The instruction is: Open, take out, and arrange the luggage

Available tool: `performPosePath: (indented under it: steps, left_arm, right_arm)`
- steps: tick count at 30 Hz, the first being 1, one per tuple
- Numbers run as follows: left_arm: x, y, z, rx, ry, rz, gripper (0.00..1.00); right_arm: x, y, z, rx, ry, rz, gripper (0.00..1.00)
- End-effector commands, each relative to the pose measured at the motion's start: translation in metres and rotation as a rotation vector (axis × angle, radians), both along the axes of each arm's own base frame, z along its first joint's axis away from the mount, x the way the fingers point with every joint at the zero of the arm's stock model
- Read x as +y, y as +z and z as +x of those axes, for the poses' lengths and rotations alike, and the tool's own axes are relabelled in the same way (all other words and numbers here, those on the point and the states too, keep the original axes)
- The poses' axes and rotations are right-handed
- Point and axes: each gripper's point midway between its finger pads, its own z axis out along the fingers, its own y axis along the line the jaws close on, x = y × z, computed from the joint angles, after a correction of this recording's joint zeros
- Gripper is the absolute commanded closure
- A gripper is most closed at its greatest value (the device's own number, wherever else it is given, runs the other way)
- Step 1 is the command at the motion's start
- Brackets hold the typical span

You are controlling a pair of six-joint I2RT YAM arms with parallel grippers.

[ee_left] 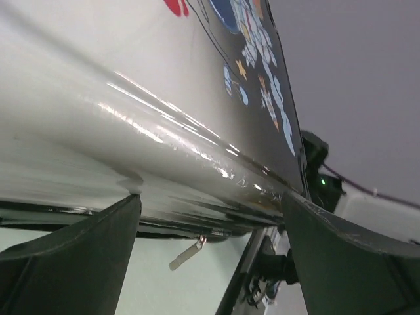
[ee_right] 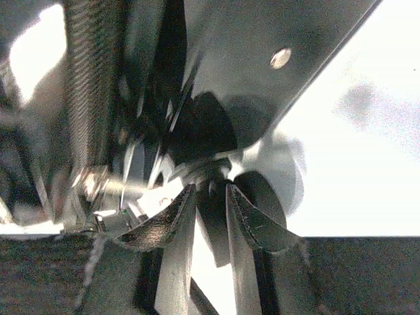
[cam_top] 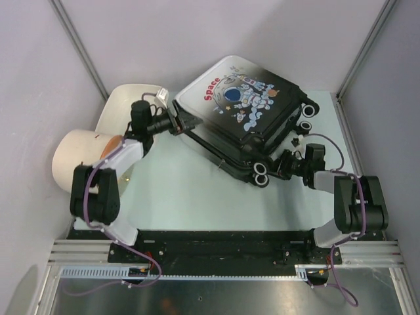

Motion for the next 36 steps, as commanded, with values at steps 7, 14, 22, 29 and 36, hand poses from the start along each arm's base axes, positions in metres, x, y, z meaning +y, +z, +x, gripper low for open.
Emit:
performPosePath:
  steps: [7, 14, 22, 29, 36]
  left_arm:
    - [0.021, 0.048, 0.135, -0.266, 0.167, 0.006, 0.10]
    - [0.035, 0.053, 0.099, -0.320, 0.211, 0.093, 0.11]
    - [0.038, 0.079, 0.030, -0.428, 0.106, 0.166, 0.10]
    - [0.029, 0.088, 0.005, -0.490, 0.038, 0.167, 0.10]
    - [0.026, 0.093, 0.011, -0.492, 0.042, 0.164, 0.10]
  right_arm:
    - [-0.062, 0.046, -0.006, -0.283, -0.059, -0.175, 0.53]
    - [-0.074, 0.085, 0.025, -0.646, -0.060, -0.437, 0.41]
    - [-0.026, 0.080, 0.032, -0.871, 0.209, -0.362, 0.36]
    - [-0.008, 0.085, 0.034, -0.982, 0.388, -0.298, 0.37]
    - [0.012, 0.080, 0.034, -0.918, 0.441, -0.274, 0.37]
